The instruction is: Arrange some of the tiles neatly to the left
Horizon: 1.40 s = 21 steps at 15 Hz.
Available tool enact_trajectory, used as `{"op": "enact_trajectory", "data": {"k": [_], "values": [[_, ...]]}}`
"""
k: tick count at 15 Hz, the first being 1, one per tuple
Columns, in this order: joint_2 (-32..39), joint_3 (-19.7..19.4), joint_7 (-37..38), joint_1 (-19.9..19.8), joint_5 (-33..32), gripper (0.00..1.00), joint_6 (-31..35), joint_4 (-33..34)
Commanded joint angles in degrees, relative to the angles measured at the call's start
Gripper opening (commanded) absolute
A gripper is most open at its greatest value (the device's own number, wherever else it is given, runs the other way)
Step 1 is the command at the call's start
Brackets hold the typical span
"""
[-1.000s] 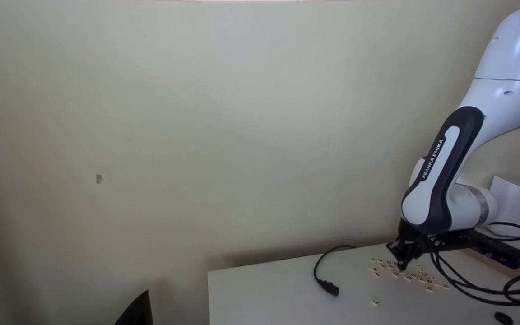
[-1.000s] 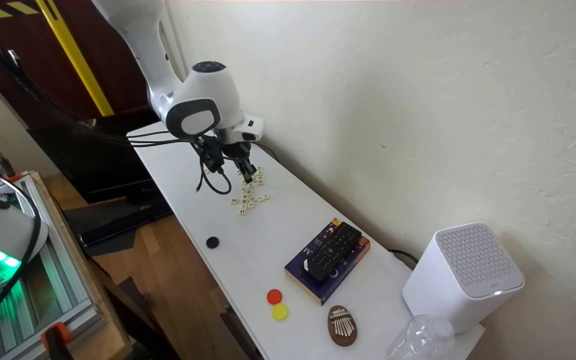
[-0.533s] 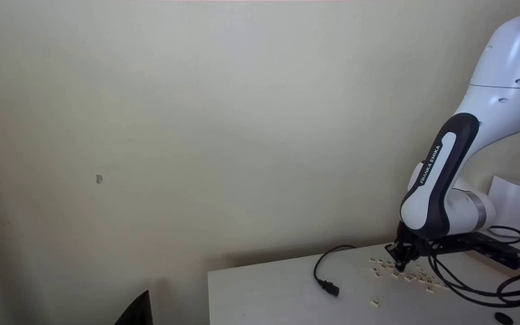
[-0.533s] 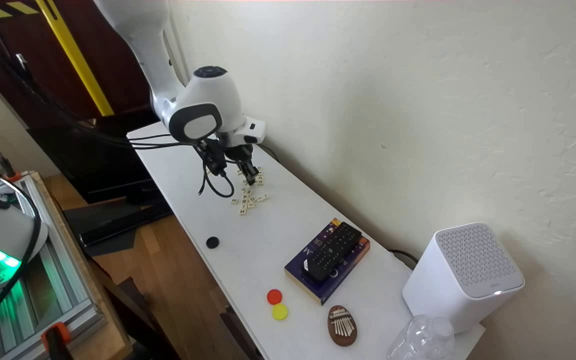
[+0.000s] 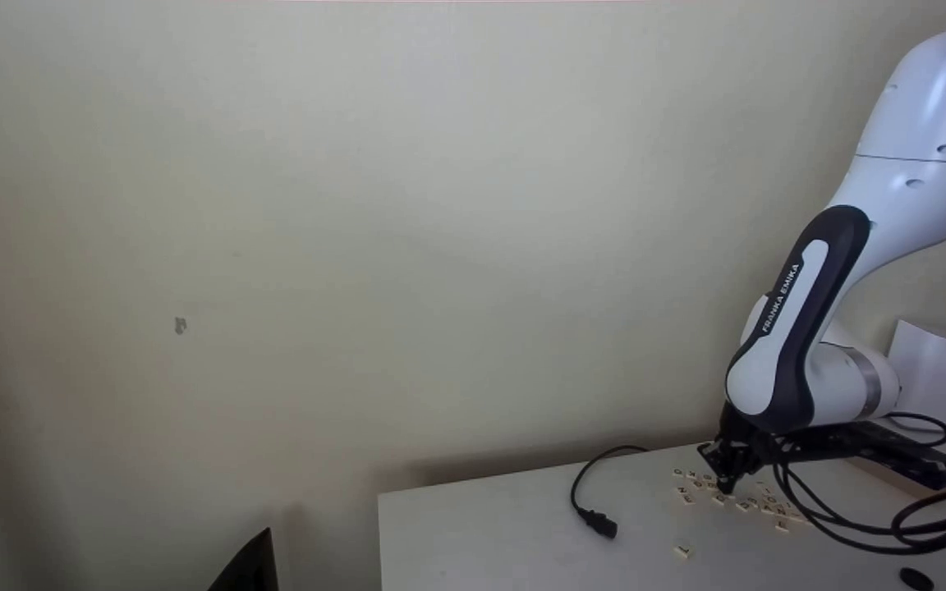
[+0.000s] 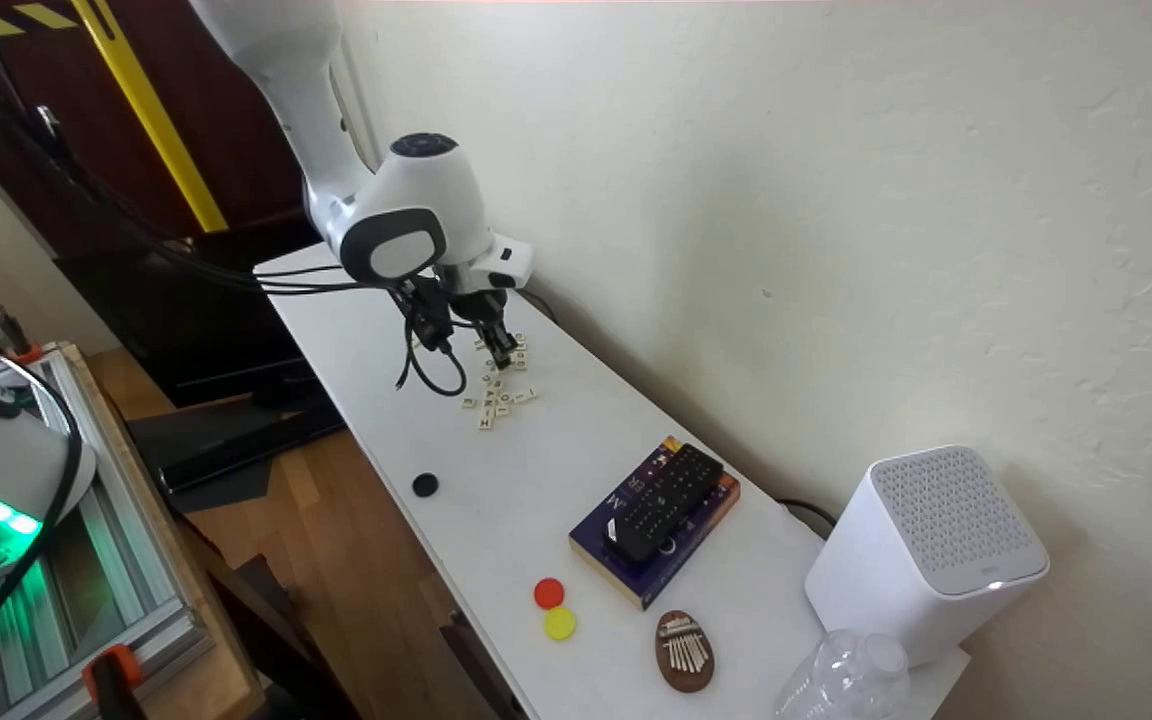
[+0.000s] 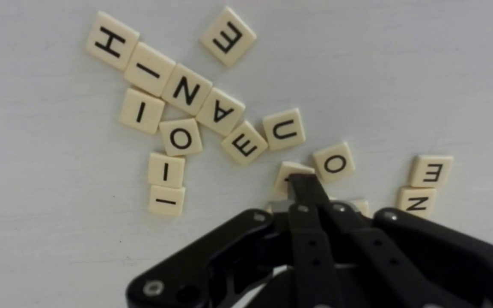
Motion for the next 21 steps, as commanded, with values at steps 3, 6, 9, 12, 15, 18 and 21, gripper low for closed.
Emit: {"op": "enact_trajectory", "data": {"k": [3, 6, 9, 12, 15, 18, 21], "values": [[0.0, 1.0, 3.1, -0.3, 2.1, 0.0, -5.2, -0.2], [-0.9, 0.1, 5.7, 0.6, 3.9, 0.0, -9.2, -0.7], [-1.6, -0.8, 9.5, 1.9, 6.4, 0.0, -13.3, -0.7], [-1.7, -0.9, 13.5, 2.8, 9.2, 0.0, -16.0, -0.1], [-1.6, -0.7, 17.0, 3.6, 11.6, 0.0, -18.6, 0.8], [-1.7, -0.7, 20.1, 4.7, 13.3, 0.0, -20.4, 1.3], [-1.5, -0.5, 23.4, 5.7, 15.1, 0.0, -22.1, 1.9]]}}
